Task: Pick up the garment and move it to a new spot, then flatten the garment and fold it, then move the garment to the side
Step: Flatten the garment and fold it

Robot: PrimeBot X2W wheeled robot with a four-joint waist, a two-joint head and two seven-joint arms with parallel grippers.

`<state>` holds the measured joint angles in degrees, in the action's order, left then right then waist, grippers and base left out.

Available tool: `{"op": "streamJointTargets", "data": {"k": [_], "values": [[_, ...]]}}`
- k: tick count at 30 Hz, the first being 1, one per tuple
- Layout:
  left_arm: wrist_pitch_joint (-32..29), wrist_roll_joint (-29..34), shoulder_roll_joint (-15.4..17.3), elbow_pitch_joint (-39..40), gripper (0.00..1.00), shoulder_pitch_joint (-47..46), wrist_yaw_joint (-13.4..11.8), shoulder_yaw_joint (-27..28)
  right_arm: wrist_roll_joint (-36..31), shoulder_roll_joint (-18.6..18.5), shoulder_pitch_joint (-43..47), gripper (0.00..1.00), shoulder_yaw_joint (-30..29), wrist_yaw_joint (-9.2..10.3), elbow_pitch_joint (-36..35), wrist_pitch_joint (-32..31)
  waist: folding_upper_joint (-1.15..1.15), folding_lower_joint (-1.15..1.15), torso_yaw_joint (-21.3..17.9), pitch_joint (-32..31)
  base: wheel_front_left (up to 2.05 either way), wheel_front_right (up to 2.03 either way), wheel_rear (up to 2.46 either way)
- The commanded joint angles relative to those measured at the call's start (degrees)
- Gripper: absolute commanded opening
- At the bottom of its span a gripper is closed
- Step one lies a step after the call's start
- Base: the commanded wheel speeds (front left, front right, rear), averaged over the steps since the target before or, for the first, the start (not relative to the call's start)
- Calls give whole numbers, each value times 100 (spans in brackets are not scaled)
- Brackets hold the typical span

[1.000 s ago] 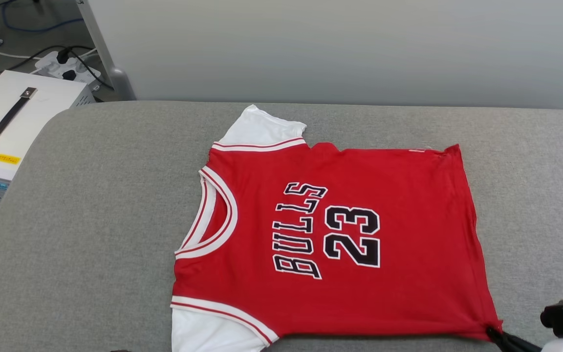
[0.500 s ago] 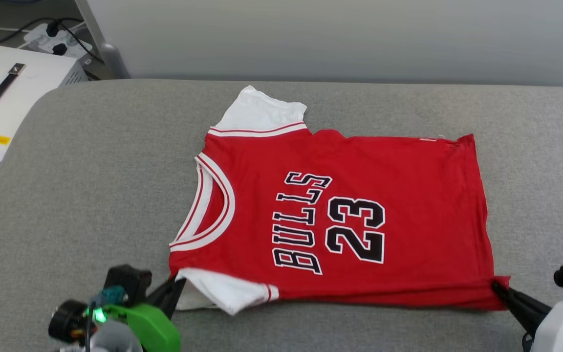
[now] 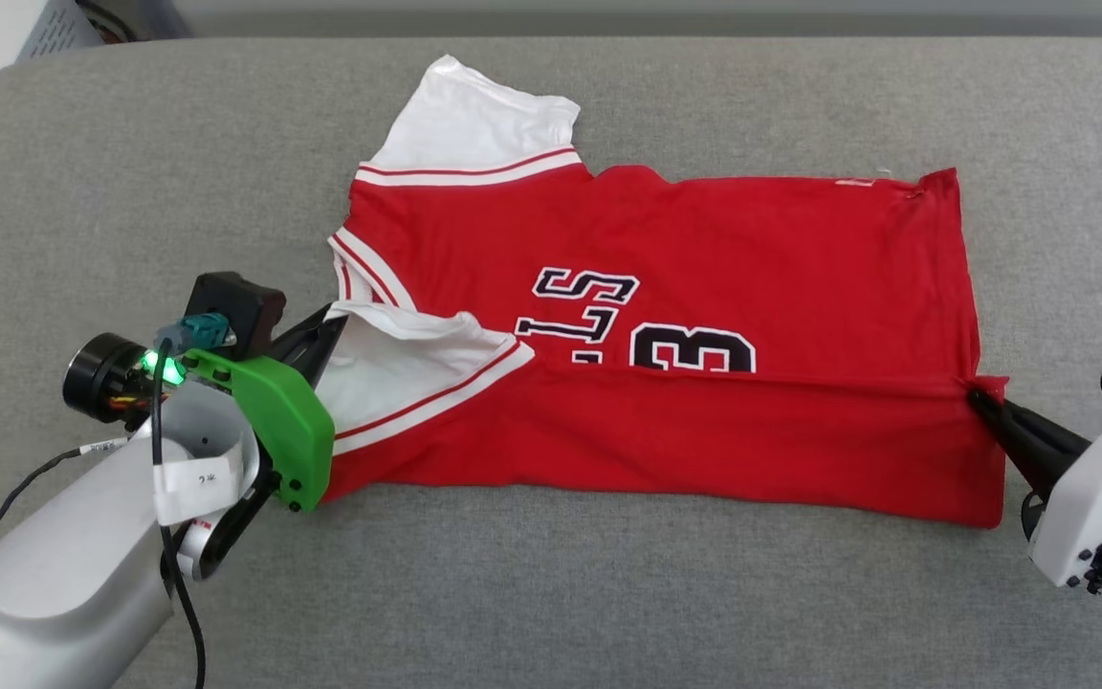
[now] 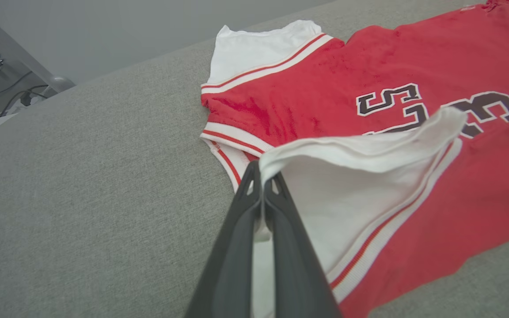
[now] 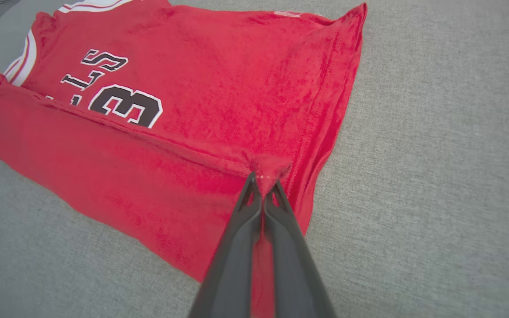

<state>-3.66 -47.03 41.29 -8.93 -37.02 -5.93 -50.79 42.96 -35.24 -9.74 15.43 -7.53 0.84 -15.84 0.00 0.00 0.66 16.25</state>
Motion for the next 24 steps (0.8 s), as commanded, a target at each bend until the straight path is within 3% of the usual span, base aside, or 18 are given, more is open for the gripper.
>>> {"op": "streamJointTargets", "data": {"k": [1, 10, 15, 16, 17, 18, 24], "values": [[-28, 81, -99, -163, 0, -114, 78, -26, -31, 41, -174, 0, 34, 4, 74, -46, 0, 0, -116, 365, 0, 0, 0], [141, 15, -708, -1740, 0, -233, 627, -286, -111, 166, -819, 0, 577, 4, 897, -3, 0, 0, -84, 644, 0, 0, 0], [389, -15, -982, -2292, 0, -157, 807, -362, -9, 198, -865, 0, 766, 4, 1205, 179, 0, 0, -26, 521, 0, 0, 0], [438, -42, -1023, -2379, 25, -141, 817, -350, 16, 202, -865, 17, 778, 4, 1240, 242, 0, 0, -14, 461, 0, 0, 0], [489, -33, -1033, -2433, 100, -141, 812, -345, 26, 200, -859, 56, 787, 4, 1265, 286, 0, 0, -4, 402, 0, 0, 0], [573, -19, -1035, -2474, 100, -152, 786, -322, 32, 188, -846, 100, 806, 4, 1271, 339, 0, 0, 12, 330, 0, 0, 0], [746, -50, -814, -2329, 100, -326, 800, -149, 66, 125, -671, 100, 691, 4, 1199, 674, 0, 0, 141, -109, 0, 0, 0]]}}
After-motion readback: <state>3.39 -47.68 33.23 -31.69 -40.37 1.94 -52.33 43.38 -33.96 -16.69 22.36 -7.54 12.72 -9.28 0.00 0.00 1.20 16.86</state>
